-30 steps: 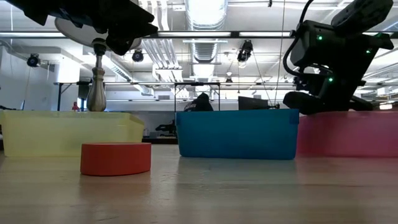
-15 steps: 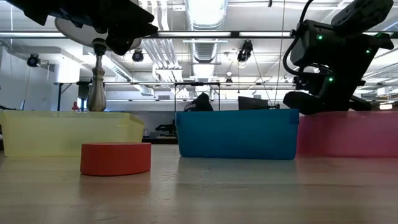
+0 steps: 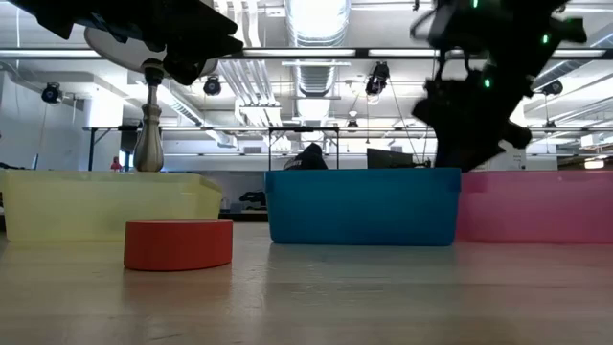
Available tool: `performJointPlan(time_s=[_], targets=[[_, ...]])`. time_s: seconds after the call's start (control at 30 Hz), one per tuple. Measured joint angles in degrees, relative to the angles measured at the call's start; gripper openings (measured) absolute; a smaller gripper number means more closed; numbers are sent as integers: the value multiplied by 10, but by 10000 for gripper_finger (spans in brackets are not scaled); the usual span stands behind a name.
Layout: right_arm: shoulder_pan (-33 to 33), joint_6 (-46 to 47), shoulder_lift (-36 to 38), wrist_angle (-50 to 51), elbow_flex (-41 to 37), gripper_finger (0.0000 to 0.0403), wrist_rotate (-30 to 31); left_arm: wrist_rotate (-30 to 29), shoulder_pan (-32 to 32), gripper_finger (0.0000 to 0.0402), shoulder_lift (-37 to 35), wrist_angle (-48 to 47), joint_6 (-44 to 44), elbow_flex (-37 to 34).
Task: Pick and place Stapler, Stapler remover, tape
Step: Put the bottom red tape into the pink bin
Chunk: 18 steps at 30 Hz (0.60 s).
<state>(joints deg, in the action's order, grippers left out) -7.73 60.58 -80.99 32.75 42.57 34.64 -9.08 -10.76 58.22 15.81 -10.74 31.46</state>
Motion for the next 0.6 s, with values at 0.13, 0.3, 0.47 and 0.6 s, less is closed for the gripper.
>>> performJointPlan(time_s=[0.13,0.3,0.47,0.6], targets=[[-34,-6,0,3,40,153,2,0,0,140,0,0,0,0],[-92,50,0,75,88,151,16,0,0,140,0,0,1,0],[-186,134,0,98,108,143,-41,0,0,140,0,0,2,0],[-285,226,-10,39,104,136,-71,0,0,140,0,0,2,0]])
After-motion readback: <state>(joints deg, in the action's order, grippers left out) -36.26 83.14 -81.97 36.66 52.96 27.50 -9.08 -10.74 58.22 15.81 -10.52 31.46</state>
